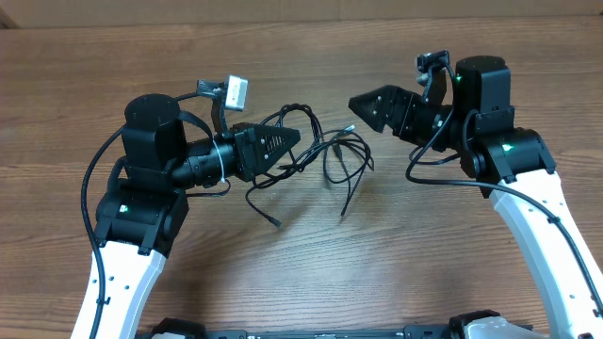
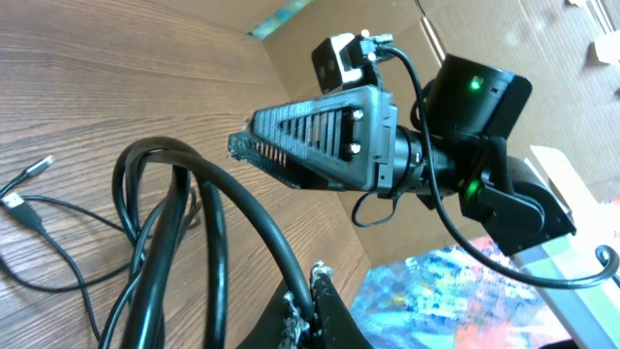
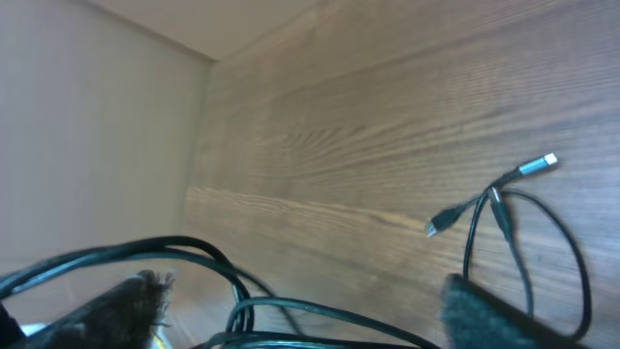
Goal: Untangle cables
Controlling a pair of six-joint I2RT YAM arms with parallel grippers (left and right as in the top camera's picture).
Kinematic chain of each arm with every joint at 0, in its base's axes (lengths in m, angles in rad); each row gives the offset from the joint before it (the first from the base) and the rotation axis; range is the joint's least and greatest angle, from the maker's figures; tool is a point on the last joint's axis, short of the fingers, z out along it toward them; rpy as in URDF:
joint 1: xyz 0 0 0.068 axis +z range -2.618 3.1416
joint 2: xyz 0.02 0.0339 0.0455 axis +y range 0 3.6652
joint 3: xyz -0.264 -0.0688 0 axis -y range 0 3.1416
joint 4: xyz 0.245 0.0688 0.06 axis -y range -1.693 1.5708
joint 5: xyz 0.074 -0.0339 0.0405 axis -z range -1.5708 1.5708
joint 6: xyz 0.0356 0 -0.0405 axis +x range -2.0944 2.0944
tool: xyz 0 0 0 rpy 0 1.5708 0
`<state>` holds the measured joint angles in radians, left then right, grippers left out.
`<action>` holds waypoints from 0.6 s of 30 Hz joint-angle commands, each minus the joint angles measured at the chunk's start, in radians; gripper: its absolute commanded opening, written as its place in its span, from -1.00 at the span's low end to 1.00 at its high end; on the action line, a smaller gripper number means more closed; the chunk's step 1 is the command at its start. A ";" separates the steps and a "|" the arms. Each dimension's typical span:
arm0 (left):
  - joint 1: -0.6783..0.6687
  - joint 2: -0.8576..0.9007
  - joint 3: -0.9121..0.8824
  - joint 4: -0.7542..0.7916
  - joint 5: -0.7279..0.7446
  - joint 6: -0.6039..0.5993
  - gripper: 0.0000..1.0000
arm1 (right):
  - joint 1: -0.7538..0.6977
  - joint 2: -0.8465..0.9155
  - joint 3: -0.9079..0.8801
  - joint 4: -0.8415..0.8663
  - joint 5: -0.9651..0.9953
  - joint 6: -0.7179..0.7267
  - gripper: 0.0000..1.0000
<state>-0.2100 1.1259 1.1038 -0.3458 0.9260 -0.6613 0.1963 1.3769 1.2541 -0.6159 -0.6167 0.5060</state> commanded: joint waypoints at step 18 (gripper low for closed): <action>-0.006 -0.001 0.005 0.053 0.013 0.049 -0.92 | 0.055 -0.023 0.022 -0.176 -0.214 0.161 0.46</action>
<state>-0.2100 1.1259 1.1038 -0.3061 0.9321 -0.6437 0.2104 1.3769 1.2549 -0.8043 -0.8074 0.6296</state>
